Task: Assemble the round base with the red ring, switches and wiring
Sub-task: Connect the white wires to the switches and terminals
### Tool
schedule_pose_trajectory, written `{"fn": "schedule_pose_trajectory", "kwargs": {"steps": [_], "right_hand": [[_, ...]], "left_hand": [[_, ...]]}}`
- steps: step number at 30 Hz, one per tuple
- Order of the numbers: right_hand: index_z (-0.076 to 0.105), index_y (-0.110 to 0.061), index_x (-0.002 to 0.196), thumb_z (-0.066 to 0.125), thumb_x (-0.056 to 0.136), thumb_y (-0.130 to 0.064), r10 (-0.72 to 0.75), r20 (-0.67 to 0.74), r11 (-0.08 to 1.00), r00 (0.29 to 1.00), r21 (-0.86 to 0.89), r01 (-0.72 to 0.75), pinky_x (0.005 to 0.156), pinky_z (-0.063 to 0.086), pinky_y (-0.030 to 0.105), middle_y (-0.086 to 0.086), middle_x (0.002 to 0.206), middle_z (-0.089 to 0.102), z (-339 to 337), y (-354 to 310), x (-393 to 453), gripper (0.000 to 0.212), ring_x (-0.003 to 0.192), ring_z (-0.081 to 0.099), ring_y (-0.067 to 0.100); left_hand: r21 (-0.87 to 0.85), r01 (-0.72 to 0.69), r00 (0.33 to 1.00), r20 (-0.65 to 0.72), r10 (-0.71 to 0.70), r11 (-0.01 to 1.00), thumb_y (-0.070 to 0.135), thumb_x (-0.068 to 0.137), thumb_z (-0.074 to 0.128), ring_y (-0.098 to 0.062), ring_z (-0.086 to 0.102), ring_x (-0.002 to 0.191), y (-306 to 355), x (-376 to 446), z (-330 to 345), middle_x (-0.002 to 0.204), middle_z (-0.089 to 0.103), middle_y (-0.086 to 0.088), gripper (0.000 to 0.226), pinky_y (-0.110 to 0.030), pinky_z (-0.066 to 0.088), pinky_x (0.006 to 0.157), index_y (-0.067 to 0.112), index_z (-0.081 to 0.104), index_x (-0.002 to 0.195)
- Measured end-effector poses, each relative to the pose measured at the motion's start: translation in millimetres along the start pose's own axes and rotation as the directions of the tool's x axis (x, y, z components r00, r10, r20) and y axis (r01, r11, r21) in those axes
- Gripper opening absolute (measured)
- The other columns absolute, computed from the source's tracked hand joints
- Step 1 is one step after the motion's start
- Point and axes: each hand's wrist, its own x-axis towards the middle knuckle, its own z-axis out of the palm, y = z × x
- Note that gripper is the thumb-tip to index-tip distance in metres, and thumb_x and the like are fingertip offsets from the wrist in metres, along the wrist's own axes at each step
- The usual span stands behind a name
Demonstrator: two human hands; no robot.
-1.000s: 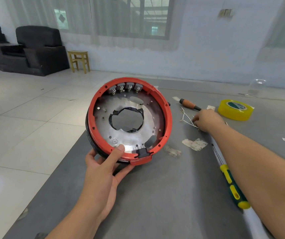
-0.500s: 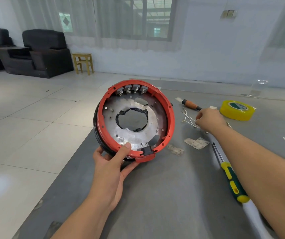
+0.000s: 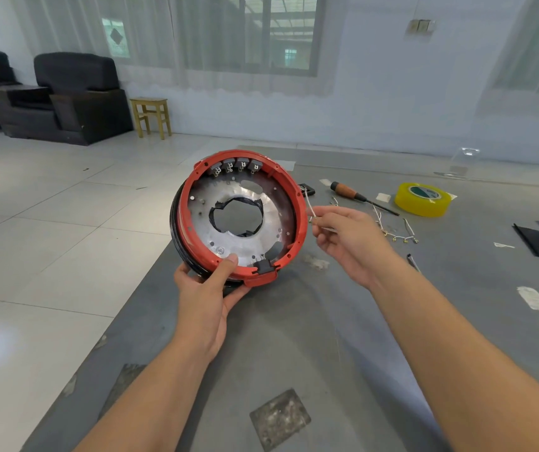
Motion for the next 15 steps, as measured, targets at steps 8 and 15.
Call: {"fn": "schedule_pose_trajectory", "kwargs": {"steps": [8,15], "right_hand": [[0.075,-0.001,0.108,0.05,0.098,0.009,0.195,0.32,0.962,0.927,0.121,-0.244,0.068,0.058,0.021,0.007,0.078,0.067,32,9,-27,0.029,0.072,0.068,0.015],[0.066,-0.002,0.101,0.046,0.101,0.007,0.227,0.22,0.973,0.949,-0.001,-0.232,0.061,0.058,0.024,0.011,0.081,0.067,46,14,-22,0.022,0.07,0.074,0.021]], "left_hand": [[0.015,0.011,1.0,0.007,-0.011,1.0,0.009,0.089,0.083,-0.025,0.074,0.112,1,0,-1,0.131,0.066,-0.009,0.059,-0.051,0.065,0.08,0.019,0.045,0.132],[0.046,0.009,0.999,0.048,-0.011,0.999,0.011,0.089,0.083,-0.03,0.074,0.113,-2,3,0,0.132,0.068,-0.013,0.064,-0.054,0.064,0.085,0.019,0.043,0.139]]}}
